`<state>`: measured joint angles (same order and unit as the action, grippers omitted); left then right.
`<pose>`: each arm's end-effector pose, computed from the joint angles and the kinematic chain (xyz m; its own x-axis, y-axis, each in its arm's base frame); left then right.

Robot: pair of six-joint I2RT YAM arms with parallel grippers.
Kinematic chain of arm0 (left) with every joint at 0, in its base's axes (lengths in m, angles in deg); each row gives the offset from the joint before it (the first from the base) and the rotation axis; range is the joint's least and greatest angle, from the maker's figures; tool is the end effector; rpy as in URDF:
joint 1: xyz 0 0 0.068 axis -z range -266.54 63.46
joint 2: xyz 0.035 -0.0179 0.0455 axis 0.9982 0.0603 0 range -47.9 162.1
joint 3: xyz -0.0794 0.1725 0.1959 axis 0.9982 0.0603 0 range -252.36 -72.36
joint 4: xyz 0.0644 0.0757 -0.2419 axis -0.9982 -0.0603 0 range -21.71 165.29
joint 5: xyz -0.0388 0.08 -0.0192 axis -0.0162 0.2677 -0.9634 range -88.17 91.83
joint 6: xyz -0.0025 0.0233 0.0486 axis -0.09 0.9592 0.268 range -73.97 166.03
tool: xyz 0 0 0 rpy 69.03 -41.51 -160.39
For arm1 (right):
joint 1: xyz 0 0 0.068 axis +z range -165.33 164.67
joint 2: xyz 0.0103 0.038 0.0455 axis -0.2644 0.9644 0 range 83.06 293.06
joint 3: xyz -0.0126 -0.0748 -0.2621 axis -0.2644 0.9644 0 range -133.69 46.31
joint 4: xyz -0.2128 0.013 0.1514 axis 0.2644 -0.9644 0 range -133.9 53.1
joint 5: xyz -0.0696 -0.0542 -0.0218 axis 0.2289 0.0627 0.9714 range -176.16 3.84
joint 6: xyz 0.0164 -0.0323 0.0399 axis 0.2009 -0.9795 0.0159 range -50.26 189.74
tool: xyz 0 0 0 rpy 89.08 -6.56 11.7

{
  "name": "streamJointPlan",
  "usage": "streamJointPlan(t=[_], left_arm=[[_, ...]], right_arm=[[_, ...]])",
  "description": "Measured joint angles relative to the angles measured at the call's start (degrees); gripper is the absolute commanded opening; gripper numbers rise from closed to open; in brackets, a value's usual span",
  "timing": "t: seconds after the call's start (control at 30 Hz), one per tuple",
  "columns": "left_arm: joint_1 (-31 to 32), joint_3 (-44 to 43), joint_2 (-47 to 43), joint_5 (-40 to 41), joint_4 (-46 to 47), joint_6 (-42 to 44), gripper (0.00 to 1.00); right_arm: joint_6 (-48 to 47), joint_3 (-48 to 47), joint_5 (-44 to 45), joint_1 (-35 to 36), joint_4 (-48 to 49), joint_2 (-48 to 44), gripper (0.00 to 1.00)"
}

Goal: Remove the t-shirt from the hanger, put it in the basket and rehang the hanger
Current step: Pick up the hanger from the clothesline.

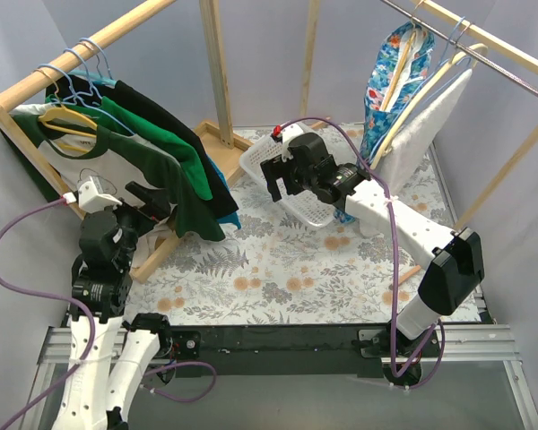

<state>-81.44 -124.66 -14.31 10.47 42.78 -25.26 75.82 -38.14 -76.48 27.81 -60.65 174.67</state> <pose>0.1190 -0.0053 0.3689 -0.0219 -0.9381 -0.3455 -0.2435 0.3402 -0.9083 0.2752 0.2498 0.3504 -0.4330 -0.2627 -0.8623 -0.5261 0.8504 0.0051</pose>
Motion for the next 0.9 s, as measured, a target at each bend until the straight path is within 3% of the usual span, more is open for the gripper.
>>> streamJointPlan(t=[0.33, 0.6, 0.9], left_arm=[[0.0, 1.6, -2.6, 1.7, 2.4, 0.3, 0.98], [0.0, 0.2, 2.2, 1.8, -3.9, 2.0, 0.98], [0.0, 1.3, -3.5, 2.7, -5.2, 4.3, 0.98]], right_arm=[[0.4, 3.3, 1.0, 0.0, 1.9, -1.5, 0.98], [3.4, 8.6, -3.0, 0.1, 0.8, -8.7, 0.98], [1.4, 6.5, -10.4, 2.2, 4.6, -20.4, 0.93]])
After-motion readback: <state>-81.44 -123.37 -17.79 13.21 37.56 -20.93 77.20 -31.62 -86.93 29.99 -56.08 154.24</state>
